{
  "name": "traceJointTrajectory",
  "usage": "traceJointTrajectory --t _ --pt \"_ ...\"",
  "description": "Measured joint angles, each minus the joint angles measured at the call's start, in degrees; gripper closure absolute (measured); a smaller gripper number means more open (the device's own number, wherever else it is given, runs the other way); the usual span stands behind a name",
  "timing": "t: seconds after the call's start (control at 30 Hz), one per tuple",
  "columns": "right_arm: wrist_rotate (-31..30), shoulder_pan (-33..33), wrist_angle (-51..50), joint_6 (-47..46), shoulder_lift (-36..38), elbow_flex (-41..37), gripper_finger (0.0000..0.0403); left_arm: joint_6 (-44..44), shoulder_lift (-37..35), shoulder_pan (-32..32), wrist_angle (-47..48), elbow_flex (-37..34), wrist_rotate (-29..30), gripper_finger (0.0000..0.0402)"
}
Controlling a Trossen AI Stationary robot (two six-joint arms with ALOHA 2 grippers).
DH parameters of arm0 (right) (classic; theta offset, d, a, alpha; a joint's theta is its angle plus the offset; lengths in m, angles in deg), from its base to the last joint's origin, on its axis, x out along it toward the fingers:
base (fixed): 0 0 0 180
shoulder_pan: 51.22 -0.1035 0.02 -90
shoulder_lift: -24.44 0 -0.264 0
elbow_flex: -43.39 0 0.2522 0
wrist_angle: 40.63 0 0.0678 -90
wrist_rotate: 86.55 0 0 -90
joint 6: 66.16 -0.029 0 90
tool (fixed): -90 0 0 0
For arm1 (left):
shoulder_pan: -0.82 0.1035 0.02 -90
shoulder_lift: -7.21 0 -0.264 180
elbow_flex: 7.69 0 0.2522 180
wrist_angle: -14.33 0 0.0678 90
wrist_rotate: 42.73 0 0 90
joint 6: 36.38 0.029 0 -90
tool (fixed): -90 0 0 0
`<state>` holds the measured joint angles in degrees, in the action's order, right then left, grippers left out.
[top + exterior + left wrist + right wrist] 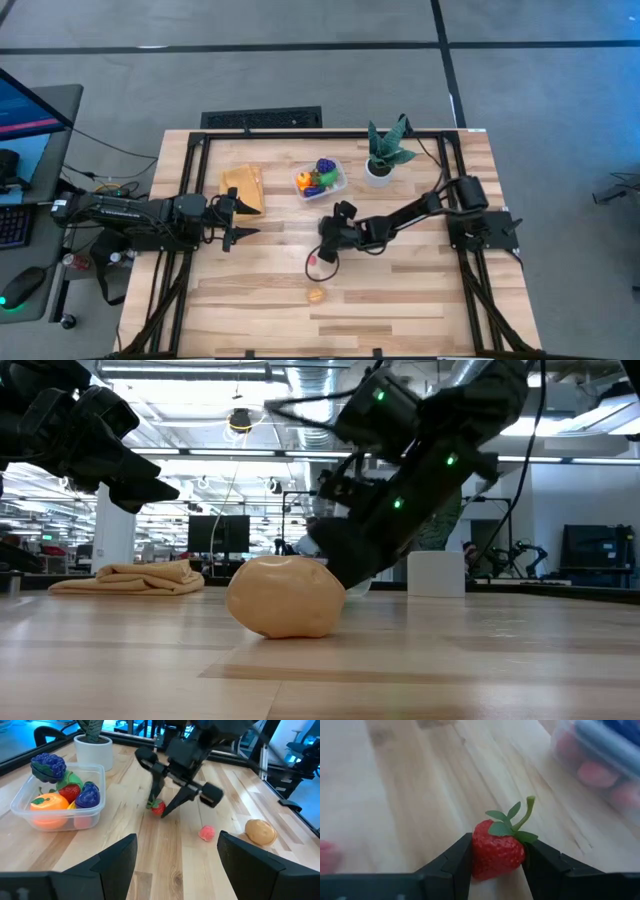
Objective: Pick and placing Produce into tupperware
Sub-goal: Put the strawberry into the transparent bin
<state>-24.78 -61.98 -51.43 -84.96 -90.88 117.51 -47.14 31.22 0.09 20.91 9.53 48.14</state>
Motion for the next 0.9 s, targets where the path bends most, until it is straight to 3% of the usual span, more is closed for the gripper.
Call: traceJointTrajectory --t 0.37,0.63,0.9 --pt "-5.51 -2.23 -5.33 4.96 8.6 0.27 0.026 0.06 0.0 0.02 0.08 0.0 0.0 0.0136" --pt "-11.98 -2.87 -15.63 5.41 15.74 0.33 0.0262 0.13 0.0 0.01 -0.02 0.0 0.0 0.0136" --pt "-15.39 0.79 -18.28 9.35 19.86 0.35 0.0254 0.13 0.0 0.01 -0.28 0.0 0.0 0.0136"
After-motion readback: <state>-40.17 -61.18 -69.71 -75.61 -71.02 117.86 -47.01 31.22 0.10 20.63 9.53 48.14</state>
